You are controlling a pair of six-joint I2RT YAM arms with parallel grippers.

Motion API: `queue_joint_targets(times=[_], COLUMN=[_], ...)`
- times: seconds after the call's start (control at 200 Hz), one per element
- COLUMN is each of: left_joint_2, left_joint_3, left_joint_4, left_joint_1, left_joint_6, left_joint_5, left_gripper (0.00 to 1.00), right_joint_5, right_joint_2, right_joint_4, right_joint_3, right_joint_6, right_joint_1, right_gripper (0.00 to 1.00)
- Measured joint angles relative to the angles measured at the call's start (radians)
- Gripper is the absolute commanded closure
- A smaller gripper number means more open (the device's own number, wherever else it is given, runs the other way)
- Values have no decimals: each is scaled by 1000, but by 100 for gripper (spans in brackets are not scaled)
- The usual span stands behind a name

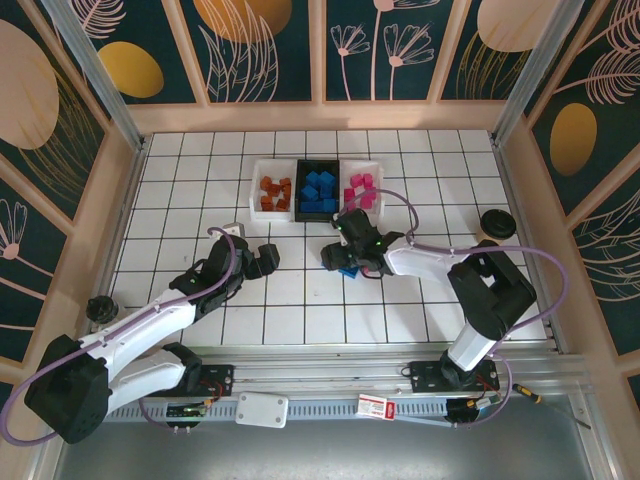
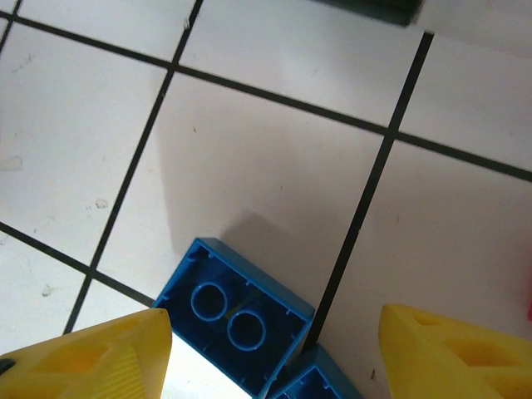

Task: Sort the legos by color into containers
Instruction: Pick up the lego from the center of the table, then place the lego in the container.

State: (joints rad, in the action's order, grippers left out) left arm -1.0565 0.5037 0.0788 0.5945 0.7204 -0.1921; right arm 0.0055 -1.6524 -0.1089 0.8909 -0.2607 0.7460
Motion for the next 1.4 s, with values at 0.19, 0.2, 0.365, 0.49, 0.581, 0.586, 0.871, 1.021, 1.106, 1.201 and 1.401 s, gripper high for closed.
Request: queue_joint_targets(times=[0.19, 0.2, 0.365, 0.49, 0.581, 0.586, 0.871, 1.021, 1.106, 1.201, 1.401], left_joint_2=[0, 0, 0, -7, -13, -13, -11, -10, -10, -10, -7], left_joint_3=[-1, -1, -1, -1, -1, -1, -6, -7, -7, -7, -7], left_joint_4=[0, 0, 0, -3, -8, -7, -7, -7, -8, -8, -5], left_joint_1=[0, 0, 0, 0, 0, 0, 0, 0, 0, 0, 0], left_joint_6=[0, 0, 0, 0, 0, 0, 0, 0, 0, 0, 0], left_joint_5=[0, 0, 0, 0, 0, 0, 0, 0, 0, 1, 13], left_gripper=[1, 1, 1, 1, 1, 1, 1, 1, 1, 1, 1], right_joint_5=[-6, -8, 5, 32, 59, 61, 56, 23, -8, -26, -17], right_joint_2=[4, 7, 28, 28, 26, 26, 85, 199, 207, 156, -136], right_joint_4=[5, 5, -16, -45, -56, -56, -79, -84, -60, -18, 48], right_joint_3=[-76, -77, -95, -97, -97, -97, -96, -40, 50, 168, 449], right_joint_6=[-6, -7, -21, -43, -48, -51, -51, -24, -6, 3, 20], right_joint_1=[10, 12, 74, 108, 114, 114, 133, 128, 107, 58, -44], right_gripper=[34, 34, 41, 51, 64, 64, 80, 81, 82, 82, 81])
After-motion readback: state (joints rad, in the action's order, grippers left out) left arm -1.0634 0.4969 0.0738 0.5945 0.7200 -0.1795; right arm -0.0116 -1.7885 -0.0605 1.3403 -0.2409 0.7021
